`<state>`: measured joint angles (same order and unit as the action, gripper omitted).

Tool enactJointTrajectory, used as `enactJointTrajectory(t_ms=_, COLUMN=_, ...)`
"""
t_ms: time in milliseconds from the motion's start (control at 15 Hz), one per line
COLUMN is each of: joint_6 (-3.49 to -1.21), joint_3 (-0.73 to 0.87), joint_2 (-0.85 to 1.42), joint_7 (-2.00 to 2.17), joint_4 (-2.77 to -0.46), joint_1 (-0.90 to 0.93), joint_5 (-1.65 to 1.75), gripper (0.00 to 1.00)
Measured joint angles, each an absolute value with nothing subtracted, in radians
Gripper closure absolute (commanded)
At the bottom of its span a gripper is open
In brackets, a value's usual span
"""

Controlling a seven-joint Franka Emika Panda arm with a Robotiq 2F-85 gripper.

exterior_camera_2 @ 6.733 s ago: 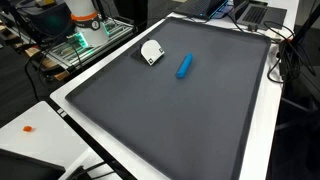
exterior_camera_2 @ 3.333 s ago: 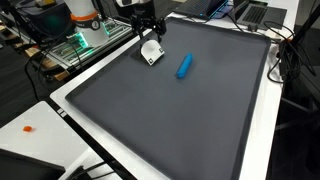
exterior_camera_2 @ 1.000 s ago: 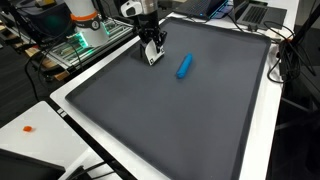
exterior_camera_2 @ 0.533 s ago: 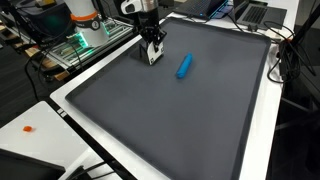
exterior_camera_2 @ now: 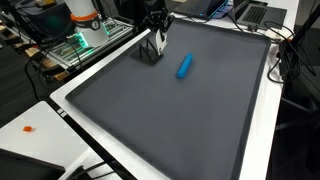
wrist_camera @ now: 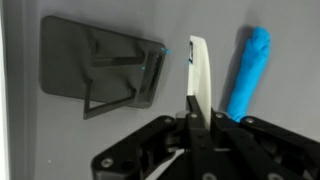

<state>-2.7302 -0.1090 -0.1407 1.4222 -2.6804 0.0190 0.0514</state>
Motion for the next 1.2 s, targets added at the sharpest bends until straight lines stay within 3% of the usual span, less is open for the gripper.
enactJointTrajectory(t_ms=1200, joint_6=-2.466, joint_3=-0.134, joint_2=0.090, joint_7=0.536, joint_4=-2.268, joint_1=0.113, joint_5=0.051, gripper=0.99)
